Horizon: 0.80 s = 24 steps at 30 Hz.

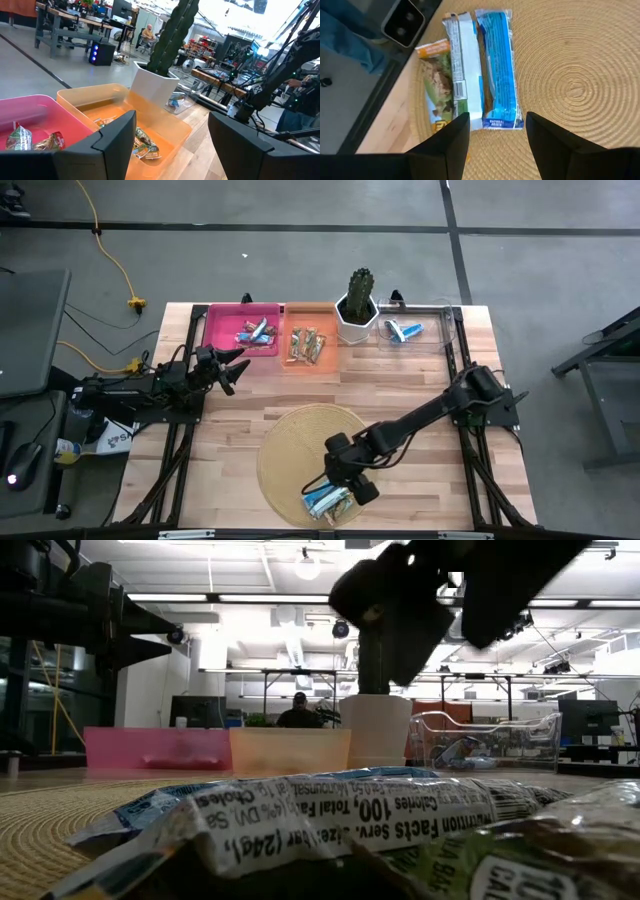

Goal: Pick and place Granola Bars by type
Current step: Put the blue granola bar into the transparent bin

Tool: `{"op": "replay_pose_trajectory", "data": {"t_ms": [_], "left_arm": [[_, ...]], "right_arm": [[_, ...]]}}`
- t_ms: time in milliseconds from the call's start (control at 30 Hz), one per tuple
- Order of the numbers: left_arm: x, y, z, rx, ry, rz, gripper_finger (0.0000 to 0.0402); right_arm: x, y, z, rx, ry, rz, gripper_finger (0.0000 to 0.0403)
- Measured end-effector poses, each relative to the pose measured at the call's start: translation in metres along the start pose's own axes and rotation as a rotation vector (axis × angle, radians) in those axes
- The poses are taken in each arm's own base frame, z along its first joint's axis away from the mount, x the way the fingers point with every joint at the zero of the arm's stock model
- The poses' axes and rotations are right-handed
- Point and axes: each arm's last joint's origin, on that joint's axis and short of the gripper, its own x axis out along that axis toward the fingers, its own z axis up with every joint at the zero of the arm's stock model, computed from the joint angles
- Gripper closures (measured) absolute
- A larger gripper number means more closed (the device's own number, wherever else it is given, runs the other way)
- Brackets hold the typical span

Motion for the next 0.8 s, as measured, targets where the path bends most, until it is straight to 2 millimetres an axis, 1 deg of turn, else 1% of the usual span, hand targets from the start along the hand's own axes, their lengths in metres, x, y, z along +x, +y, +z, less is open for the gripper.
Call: {"op": "replay_pose_trajectory", "data": {"t_ms": [133, 300, 633, 800], "left_arm": [[0.000, 0.000, 0.000, 0.000, 0.000, 0.000, 0.0156], [0.000, 0.000, 0.000, 0.000, 0.000, 0.000, 0.0156], [0.000, 0.000, 0.000, 0.000, 0.000, 0.000, 0.0156], [0.000, 0.000, 0.000, 0.000, 0.000, 0.000, 0.0156]], "right_arm": [[0.014, -0.002, -0.001, -0.001, 0.005, -0.006, 0.0224], [0.023, -0.004, 0.001, -0.007, -0.021, -0.016, 0.0224], [0.024, -0.006, 0.006, -0.057, -0.072, -0.053, 0.0224], [0.028, -0.008, 0.003, -0.077, -0.091, -0.102, 0.0224]]}}
